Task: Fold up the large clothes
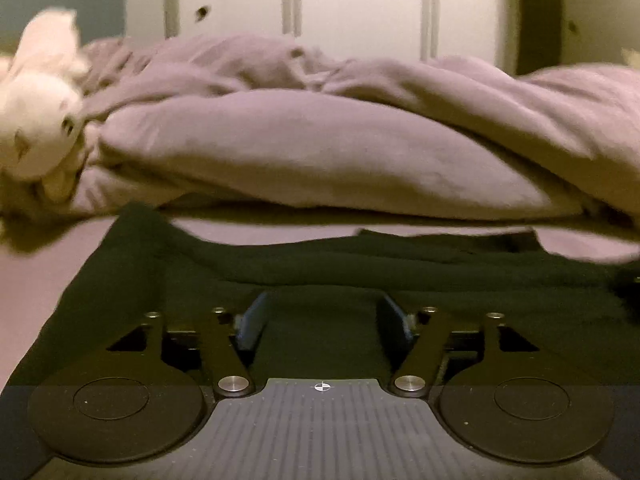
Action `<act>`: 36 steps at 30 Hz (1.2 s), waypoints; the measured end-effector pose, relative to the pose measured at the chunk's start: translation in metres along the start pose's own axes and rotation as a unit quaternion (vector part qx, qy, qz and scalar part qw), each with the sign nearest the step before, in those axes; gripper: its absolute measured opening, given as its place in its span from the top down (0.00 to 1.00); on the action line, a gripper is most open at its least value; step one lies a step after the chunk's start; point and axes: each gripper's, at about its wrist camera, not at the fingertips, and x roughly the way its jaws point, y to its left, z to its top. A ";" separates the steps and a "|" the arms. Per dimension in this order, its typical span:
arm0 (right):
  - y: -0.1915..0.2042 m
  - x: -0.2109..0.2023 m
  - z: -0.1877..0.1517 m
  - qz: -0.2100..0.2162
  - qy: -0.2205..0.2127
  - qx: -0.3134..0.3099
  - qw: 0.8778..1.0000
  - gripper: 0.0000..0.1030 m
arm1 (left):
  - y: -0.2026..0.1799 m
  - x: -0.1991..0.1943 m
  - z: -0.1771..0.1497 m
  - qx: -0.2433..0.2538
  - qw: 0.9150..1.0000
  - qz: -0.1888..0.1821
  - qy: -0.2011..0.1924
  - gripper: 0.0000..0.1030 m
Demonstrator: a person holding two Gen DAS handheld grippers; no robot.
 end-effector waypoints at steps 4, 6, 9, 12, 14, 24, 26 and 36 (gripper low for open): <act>-0.057 -0.011 0.015 -0.063 -0.023 0.086 0.994 0.92 | 0.026 0.001 0.004 -0.049 0.999 0.019 0.005 0.28; -0.071 -0.022 0.017 -0.084 -0.035 0.106 0.990 0.92 | 0.034 -0.008 0.007 -0.052 0.998 0.040 0.013 0.38; -0.077 -0.062 0.018 -0.041 -0.056 0.128 0.989 0.90 | 0.054 -0.037 0.006 -0.068 0.997 0.006 0.026 0.39; -0.055 -0.108 0.006 0.029 -0.087 0.073 0.993 0.85 | 0.064 -0.078 -0.007 -0.086 0.996 -0.014 0.012 0.34; -0.030 -0.126 -0.010 0.082 -0.073 0.051 0.993 0.82 | 0.064 -0.098 -0.022 -0.109 0.993 -0.041 0.012 0.31; 0.025 -0.111 -0.080 0.101 0.022 -0.026 0.994 0.86 | 0.056 -0.117 -0.055 0.009 0.998 0.063 -0.015 0.35; -0.002 -0.126 -0.068 0.065 0.009 -0.015 0.998 0.88 | 0.072 -0.124 -0.055 0.019 0.997 0.070 -0.016 0.35; -0.167 -0.147 -0.028 0.122 0.119 0.234 0.957 0.40 | 0.179 -0.124 -0.059 -0.110 0.989 -0.059 0.084 0.20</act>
